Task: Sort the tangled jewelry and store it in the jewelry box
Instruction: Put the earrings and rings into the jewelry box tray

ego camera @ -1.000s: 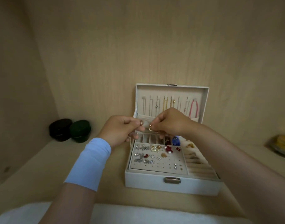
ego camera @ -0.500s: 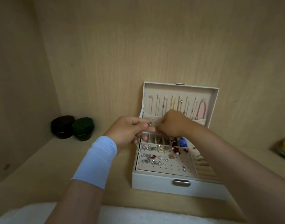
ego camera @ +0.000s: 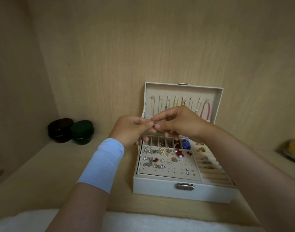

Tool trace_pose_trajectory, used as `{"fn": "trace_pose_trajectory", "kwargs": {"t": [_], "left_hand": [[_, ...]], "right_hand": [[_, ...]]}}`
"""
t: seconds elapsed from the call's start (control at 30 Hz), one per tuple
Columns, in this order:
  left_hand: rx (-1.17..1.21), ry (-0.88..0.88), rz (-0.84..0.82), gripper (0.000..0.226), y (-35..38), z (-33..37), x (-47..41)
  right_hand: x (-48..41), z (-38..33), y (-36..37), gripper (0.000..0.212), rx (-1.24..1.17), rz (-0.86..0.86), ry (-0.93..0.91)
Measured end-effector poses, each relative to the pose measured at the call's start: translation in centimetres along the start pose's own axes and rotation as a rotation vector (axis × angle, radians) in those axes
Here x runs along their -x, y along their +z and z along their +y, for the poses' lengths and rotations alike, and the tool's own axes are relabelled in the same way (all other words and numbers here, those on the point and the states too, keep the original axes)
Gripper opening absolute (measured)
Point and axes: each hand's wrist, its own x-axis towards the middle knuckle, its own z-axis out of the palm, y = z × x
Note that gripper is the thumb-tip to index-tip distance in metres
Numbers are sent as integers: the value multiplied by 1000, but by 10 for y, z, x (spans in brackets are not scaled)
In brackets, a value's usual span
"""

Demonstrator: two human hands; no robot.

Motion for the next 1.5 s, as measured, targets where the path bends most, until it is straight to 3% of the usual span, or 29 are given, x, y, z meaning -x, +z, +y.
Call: {"fn": "trace_pose_trajectory", "kwargs": {"t": [0.07, 0.2, 0.37, 0.57, 0.7, 0.9, 1.1, 1.33, 1.5], "left_hand": [[-91, 27, 19, 10, 0, -5, -2], [-505, 147, 53, 10, -2, -13, -6], [-743, 134, -65, 15, 0, -16, -7], [-865, 165, -72, 9, 3, -13, -6], [-764, 213, -13, 15, 14, 1, 3], [-640, 330, -136, 12, 86, 30, 8], [-792, 424, -344, 13, 172, 54, -4], [-1087, 338, -528, 12, 233, 46, -15], [-1195, 325, -547, 9, 242, 39, -17]], "right_hand": [[-5, 4, -1, 16, 88, 23, 15], [-19, 13, 3, 10, 518, -57, -15], [-30, 12, 12, 14, 767, -166, -10], [-23, 10, -4, 16, 636, -59, -66], [7, 12, -38, 13, 578, 44, -49], [77, 44, -107, 12, 557, 154, 69], [127, 91, -143, 22, 666, 15, 252], [140, 125, -146, 24, 557, -107, 262], [134, 134, -143, 17, 523, -87, 226]]}}
